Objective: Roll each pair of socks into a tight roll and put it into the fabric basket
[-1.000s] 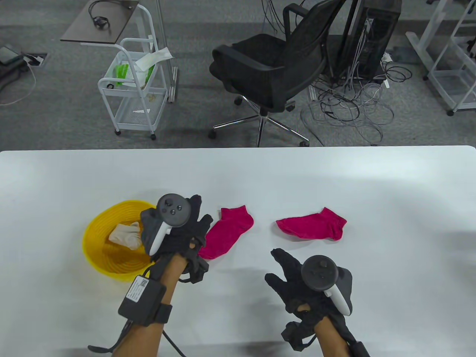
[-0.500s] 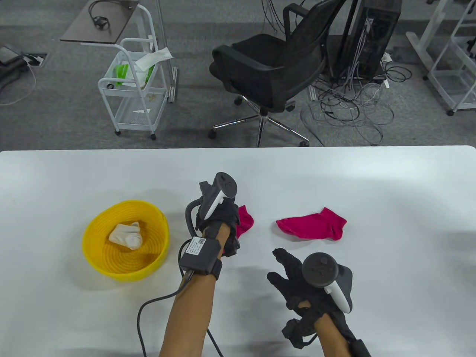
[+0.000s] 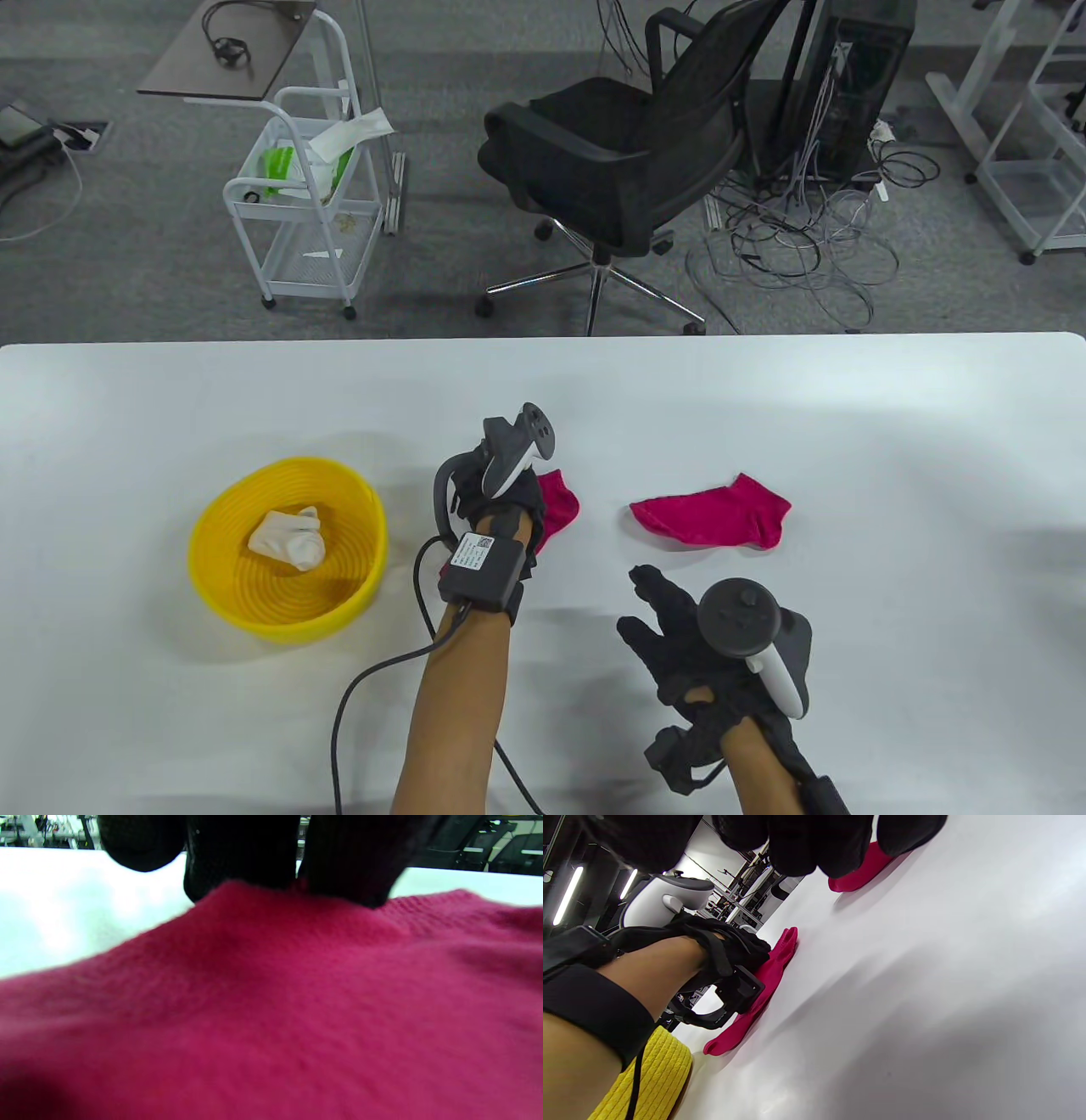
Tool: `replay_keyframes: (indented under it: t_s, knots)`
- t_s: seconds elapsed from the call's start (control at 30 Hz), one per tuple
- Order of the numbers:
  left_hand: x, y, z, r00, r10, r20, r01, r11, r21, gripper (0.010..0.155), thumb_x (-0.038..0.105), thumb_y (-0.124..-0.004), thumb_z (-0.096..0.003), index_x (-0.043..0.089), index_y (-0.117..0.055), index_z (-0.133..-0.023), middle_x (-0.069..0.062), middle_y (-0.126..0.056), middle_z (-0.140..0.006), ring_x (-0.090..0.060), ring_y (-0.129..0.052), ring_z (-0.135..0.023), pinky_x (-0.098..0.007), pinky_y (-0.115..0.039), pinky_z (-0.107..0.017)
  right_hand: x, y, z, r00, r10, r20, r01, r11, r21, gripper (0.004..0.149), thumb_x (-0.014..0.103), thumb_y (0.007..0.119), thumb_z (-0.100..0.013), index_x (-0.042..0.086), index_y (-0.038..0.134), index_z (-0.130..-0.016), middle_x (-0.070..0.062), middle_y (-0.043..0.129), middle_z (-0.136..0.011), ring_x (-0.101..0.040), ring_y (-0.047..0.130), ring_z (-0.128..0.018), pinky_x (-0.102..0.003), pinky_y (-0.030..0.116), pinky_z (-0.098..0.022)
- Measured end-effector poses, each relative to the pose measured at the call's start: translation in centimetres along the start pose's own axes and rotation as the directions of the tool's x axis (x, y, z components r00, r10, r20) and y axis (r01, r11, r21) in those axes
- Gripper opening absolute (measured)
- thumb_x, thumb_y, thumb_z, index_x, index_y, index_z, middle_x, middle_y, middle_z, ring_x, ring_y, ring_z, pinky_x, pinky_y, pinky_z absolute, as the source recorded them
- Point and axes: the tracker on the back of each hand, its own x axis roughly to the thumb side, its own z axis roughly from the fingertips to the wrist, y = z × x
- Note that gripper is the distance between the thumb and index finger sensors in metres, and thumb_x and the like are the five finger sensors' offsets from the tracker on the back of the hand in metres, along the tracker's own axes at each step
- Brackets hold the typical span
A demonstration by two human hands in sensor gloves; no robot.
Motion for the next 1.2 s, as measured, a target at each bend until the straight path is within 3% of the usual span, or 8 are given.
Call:
replay_keyframes:
  t_s: [0.1, 0.27, 0.53, 0.77, 1.0, 1.2]
  knots:
    - [0.2, -0.2, 0.2, 0.997, -0.053, 0.049, 0.048, 0.993, 0.108, 0.046, 0.04, -0.088, -0.0341, 0.033, -0.089, -0.079, 0.001, -0.093, -0.081, -0.021, -0.098, -0.062, -0.043, -0.077, -0.048, 0.0, 0.1, 0.0, 1.0, 0.012, 0.003, -0.012, 1.0, 0.002, 0.072, 0.057, 0.071, -0.042, 0.03, 0.046, -0.104, -0.003, 0.058, -0.111, -0.03, 0.064, -0.105, -0.054, 0.057, -0.072]
    - [0.4, -0.3, 0.1, 0.996, -0.049, 0.073, 0.04, 0.992, 0.119, 0.042, 0.038, -0.088, -0.0343, 0.027, -0.091, -0.075, -0.002, -0.098, -0.07, -0.02, -0.101, -0.05, -0.043, -0.078, -0.043, 0.2, 0.1, 0.1, 1.0, 0.007, 0.014, -0.007, 1.0, -0.001, 0.072, 0.057, 0.071, -0.042, 0.03, 0.046, -0.104, -0.002, 0.058, -0.111, -0.03, 0.064, -0.105, -0.054, 0.057, -0.072]
    - [0.2, 0.6, 0.8, 0.992, -0.105, 0.068, 0.096, 0.988, 0.124, 0.043, 0.038, -0.085, -0.0342, 0.025, -0.091, -0.075, -0.003, -0.099, -0.066, -0.02, -0.102, -0.047, -0.043, -0.079, -0.042, 0.2, -0.5, 0.3, 0.999, -0.031, 0.028, 0.032, 0.999, -0.037, 0.073, 0.057, 0.071, -0.042, 0.03, 0.046, -0.104, -0.003, 0.059, -0.111, -0.03, 0.064, -0.104, -0.055, 0.058, -0.071]
    - [-0.6, 4.6, 5.1, 0.991, -0.089, 0.098, 0.069, 0.978, 0.195, 0.043, 0.039, -0.085, -0.035, 0.025, -0.09, -0.075, -0.003, -0.099, -0.067, -0.019, -0.102, -0.048, -0.043, -0.079, -0.042, 0.0, -0.6, 0.4, 0.999, -0.034, 0.027, 0.035, 0.999, -0.042, 0.073, 0.057, 0.071, -0.041, 0.03, 0.046, -0.104, -0.003, 0.059, -0.111, -0.031, 0.064, -0.104, -0.055, 0.058, -0.071]
    - [-2.6, 8.8, 11.5, 0.98, -0.027, 0.199, -0.026, 0.965, 0.26, 0.043, 0.04, -0.085, -0.0353, 0.024, -0.091, -0.075, -0.003, -0.1, -0.066, -0.02, -0.102, -0.048, -0.044, -0.08, -0.042, -0.6, -1.2, 0.6, 0.997, -0.068, 0.024, 0.07, 0.995, -0.072, 0.073, 0.056, 0.071, -0.041, 0.028, 0.047, -0.104, -0.005, 0.059, -0.11, -0.032, 0.065, -0.103, -0.056, 0.059, -0.07]
    - [-4.6, 10.5, 15.7, 0.937, 0.151, 0.314, -0.223, 0.952, 0.208, 0.043, 0.041, -0.085, -0.0356, 0.024, -0.092, -0.074, -0.003, -0.101, -0.065, -0.021, -0.103, -0.047, -0.044, -0.08, -0.04, -1.9, -2.0, 0.5, 0.994, -0.108, -0.021, 0.105, 0.988, -0.109, 0.072, 0.057, 0.071, -0.041, 0.028, 0.047, -0.103, -0.005, 0.059, -0.11, -0.032, 0.065, -0.103, -0.056, 0.059, -0.069]
